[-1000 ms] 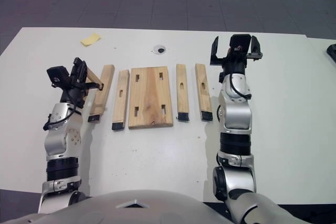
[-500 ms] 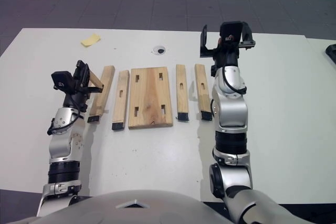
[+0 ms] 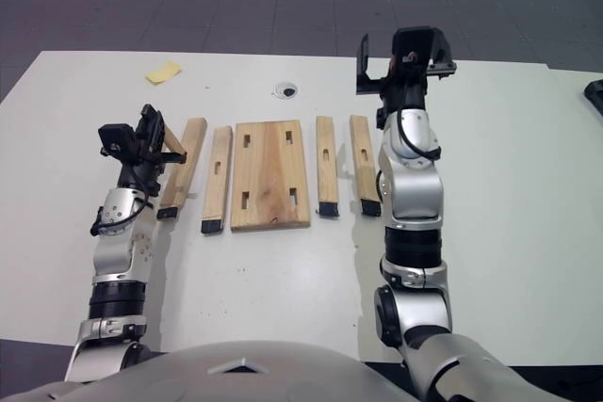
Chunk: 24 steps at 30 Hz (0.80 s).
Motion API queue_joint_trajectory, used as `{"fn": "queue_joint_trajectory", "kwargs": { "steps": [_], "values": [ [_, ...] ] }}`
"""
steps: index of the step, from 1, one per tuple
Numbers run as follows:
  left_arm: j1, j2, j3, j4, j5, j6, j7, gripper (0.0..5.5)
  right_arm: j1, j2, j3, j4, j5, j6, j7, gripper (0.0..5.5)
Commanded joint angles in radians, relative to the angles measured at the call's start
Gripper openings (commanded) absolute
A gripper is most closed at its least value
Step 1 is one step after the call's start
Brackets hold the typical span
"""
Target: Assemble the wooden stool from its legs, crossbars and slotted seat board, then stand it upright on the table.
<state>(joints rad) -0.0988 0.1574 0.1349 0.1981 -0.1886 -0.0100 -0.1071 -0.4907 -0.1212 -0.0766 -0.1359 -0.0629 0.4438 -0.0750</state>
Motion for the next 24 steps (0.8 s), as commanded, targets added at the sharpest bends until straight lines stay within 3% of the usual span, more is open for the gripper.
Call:
{"fn": "queue_joint_trajectory", "kwargs": {
  "steps": [1, 9, 24],
  "values": [
    [0.048, -0.017, -0.006, 0.064, 0.021, 0.055, 0.019, 1.42, -0.031, -0.005, -0.009, 0.021, 0.004, -0.014, 0.003, 5.40],
    [0.032, -0.016, 0.010, 0.040, 0.012, 0.067, 0.017, 2.73, -0.040, -0.010, -0.016, 0.042, 0.006, -0.031, 0.002, 5.40],
    [-0.051, 0.041, 0.035, -0.305, -0.080, 0.231, -0.055, 5.16, -0.022, -0.008, -0.024, 0.034, 0.006, -0.037, -0.015, 5.40]
  ]
}}
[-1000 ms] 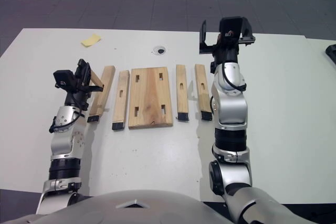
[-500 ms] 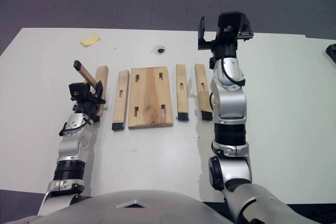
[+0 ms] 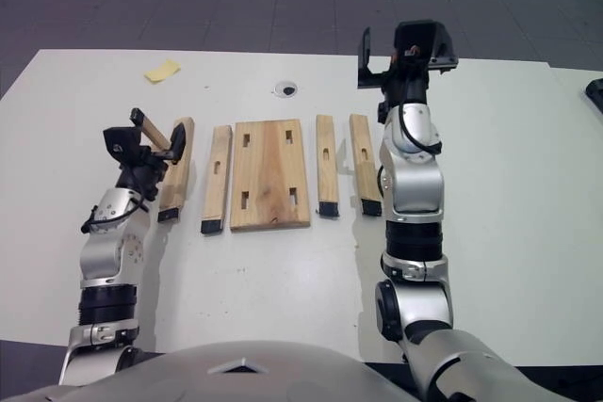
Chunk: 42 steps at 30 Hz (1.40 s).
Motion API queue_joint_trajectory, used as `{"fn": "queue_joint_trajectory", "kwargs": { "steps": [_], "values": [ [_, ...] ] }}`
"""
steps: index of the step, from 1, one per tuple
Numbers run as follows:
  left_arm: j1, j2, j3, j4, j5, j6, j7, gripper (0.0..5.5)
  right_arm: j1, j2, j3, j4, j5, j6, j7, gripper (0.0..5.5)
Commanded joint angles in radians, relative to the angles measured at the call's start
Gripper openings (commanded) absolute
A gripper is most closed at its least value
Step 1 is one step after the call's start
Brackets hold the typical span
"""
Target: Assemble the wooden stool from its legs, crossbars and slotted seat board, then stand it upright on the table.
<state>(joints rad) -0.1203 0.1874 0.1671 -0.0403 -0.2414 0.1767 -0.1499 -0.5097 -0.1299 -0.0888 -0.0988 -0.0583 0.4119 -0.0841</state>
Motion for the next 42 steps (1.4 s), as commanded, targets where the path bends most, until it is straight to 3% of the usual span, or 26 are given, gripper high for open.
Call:
{"fn": "queue_joint_trajectory", "kwargs": {
  "steps": [1, 14, 21, 28, 36, 42],
  "values": [
    [-0.035, 0.014, 0.005, -0.086, -0.033, 0.052, -0.016, 5.34, -0.003, 0.001, -0.012, -0.002, 0.002, -0.005, -0.007, 5.40],
    [-0.147, 0.043, 0.098, -0.193, -0.126, 0.122, 0.014, 5.39, -0.015, 0.007, -0.011, 0.021, 0.006, -0.025, -0.011, 5.40],
    [-0.321, 0.070, 0.117, -0.062, -0.092, 0.174, 0.081, 5.39, -0.015, 0.008, -0.012, 0.028, 0.008, -0.027, -0.011, 5.40],
    [-0.546, 0.143, 0.134, 0.121, -0.041, 0.087, 0.068, 5.39, -0.027, 0.011, -0.010, 0.042, 0.009, -0.035, -0.009, 5.40],
    [-0.294, 0.129, 0.011, 0.211, 0.051, 0.061, -0.021, 5.39, -0.027, 0.011, -0.023, 0.051, 0.012, -0.039, -0.013, 5.40],
    [-0.328, 0.094, -0.007, 0.356, 0.059, -0.041, -0.044, 5.39, -0.048, -0.003, -0.036, 0.084, 0.021, -0.047, -0.003, 5.40]
  ]
}}
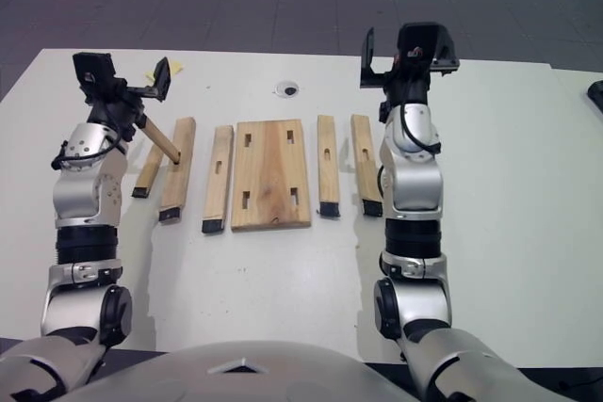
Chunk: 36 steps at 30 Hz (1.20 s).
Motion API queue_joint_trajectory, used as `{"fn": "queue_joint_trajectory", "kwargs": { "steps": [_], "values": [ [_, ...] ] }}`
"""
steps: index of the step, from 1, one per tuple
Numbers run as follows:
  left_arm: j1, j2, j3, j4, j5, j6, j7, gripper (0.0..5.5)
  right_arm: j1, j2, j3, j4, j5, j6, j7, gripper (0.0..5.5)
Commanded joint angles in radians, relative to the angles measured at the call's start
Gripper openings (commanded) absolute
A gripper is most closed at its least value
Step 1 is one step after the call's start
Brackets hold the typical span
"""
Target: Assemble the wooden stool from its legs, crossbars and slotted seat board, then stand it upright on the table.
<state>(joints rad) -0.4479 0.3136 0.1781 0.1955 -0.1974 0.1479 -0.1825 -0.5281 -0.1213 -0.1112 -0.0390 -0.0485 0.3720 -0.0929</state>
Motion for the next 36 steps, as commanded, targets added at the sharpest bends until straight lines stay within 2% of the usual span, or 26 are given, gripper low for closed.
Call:
{"fn": "queue_joint_trajectory", "kwargs": {
  "steps": [1, 16, 36],
  "values": [
    [-0.009, -0.032, -0.017, 0.130, 0.016, -0.023, -0.013, 5.39, -0.031, -0.014, -0.015, 0.026, 0.011, -0.007, 0.008, 5.40],
    [0.036, -0.013, -0.001, -0.033, -0.006, 0.026, -0.030, 5.39, -0.029, -0.016, -0.012, 0.015, 0.011, 0.002, 0.017, 5.40],
    [-0.110, 0.066, 0.050, -0.089, -0.025, 0.088, -0.046, 5.39, -0.014, 0.005, -0.012, 0.009, 0.012, -0.008, -0.005, 5.40]
  ]
}}
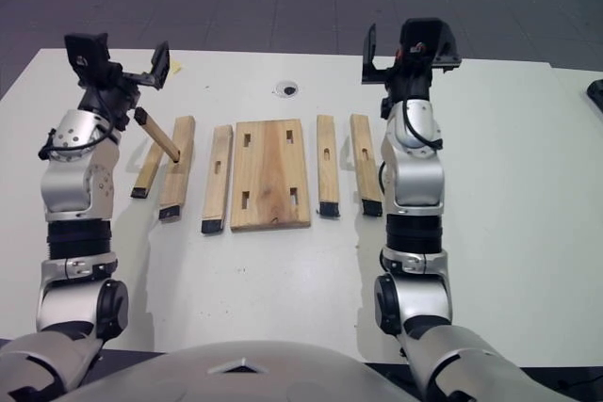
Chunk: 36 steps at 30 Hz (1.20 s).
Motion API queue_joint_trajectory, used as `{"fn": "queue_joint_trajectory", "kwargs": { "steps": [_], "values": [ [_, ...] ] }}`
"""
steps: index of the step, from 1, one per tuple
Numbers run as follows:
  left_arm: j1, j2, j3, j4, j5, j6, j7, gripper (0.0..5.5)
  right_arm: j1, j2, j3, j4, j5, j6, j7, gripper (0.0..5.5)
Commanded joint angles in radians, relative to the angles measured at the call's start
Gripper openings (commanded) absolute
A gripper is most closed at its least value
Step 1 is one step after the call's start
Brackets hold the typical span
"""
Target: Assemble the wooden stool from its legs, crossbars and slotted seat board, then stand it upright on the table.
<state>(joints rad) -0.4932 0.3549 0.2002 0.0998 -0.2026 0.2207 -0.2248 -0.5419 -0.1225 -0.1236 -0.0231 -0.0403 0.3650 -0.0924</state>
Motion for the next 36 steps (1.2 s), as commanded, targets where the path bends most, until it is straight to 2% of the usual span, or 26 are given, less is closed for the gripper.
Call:
{"fn": "queue_joint_trajectory", "kwargs": {
  "steps": [1, 8, 12, 15, 21, 28, 36],
  "values": [
    [-0.089, 0.029, 0.032, 0.022, -0.023, 0.011, -0.006, 5.39, -0.001, 0.006, 0.000, -0.005, 0.004, -0.003, -0.006, 5.40],
    [-0.337, 0.070, 0.023, 0.232, -0.006, -0.082, -0.057, 5.39, -0.006, 0.009, -0.001, 0.003, 0.005, -0.012, -0.007, 5.40],
    [-0.398, 0.085, 0.026, 0.301, 0.001, -0.137, -0.069, 5.39, -0.007, 0.007, -0.003, 0.004, 0.005, -0.014, -0.006, 5.40],
    [-0.328, 0.084, -0.010, 0.326, 0.045, -0.173, -0.072, 5.39, -0.007, 0.008, -0.002, 0.001, 0.005, -0.013, -0.007, 5.40],
    [-0.057, 0.041, -0.124, 0.483, 0.168, -0.293, -0.083, 5.39, -0.015, -0.006, -0.009, 0.020, 0.008, -0.012, 0.004, 5.40],
    [-0.134, 0.007, -0.116, 0.677, 0.164, -0.413, -0.052, 5.39, -0.035, -0.033, -0.022, 0.051, 0.018, -0.013, 0.023, 5.40],
    [-0.092, 0.007, -0.081, 0.519, 0.111, -0.407, -0.051, 5.39, -0.020, -0.026, -0.003, 0.036, 0.021, -0.001, 0.029, 5.40]
  ]
}}
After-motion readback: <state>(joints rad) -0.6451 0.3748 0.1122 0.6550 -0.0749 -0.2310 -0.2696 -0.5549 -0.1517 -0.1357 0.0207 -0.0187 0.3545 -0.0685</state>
